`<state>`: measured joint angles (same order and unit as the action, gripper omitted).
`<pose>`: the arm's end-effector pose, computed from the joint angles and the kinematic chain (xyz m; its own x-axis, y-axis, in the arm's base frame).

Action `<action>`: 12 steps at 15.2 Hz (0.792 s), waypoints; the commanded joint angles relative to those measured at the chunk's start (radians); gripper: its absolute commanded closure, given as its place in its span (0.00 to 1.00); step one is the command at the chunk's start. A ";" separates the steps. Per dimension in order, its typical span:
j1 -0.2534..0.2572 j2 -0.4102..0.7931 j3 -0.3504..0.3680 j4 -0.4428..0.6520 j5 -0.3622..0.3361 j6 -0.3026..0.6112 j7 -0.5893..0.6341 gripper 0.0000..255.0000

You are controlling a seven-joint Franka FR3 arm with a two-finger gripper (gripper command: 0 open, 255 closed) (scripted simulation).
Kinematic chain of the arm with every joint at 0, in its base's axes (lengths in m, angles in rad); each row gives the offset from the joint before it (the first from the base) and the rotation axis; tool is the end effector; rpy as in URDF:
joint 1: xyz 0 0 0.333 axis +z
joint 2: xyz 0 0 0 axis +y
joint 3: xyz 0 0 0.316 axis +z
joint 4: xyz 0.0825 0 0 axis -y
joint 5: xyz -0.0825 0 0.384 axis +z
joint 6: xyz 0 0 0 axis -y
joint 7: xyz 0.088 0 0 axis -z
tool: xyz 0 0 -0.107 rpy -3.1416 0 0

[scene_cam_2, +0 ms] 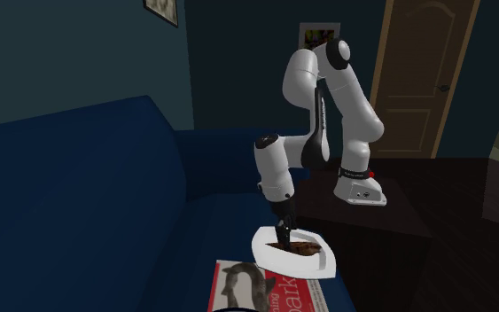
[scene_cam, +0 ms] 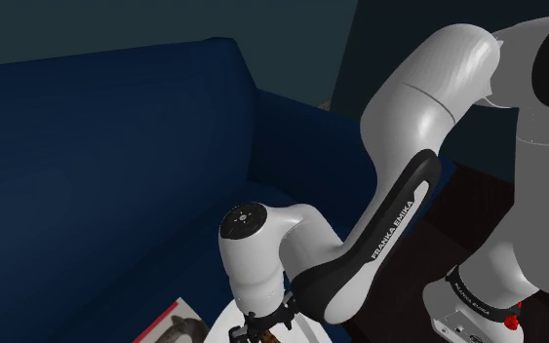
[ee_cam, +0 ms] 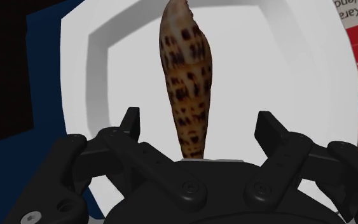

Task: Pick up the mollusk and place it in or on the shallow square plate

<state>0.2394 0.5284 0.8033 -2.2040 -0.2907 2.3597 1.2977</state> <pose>0.2584 0.4639 0.1960 0.9681 -0.0690 -0.2409 -0.0482 -0.9947 0.0911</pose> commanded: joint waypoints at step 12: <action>-0.066 -0.084 0.073 0.035 0.080 -0.108 -0.054 0.00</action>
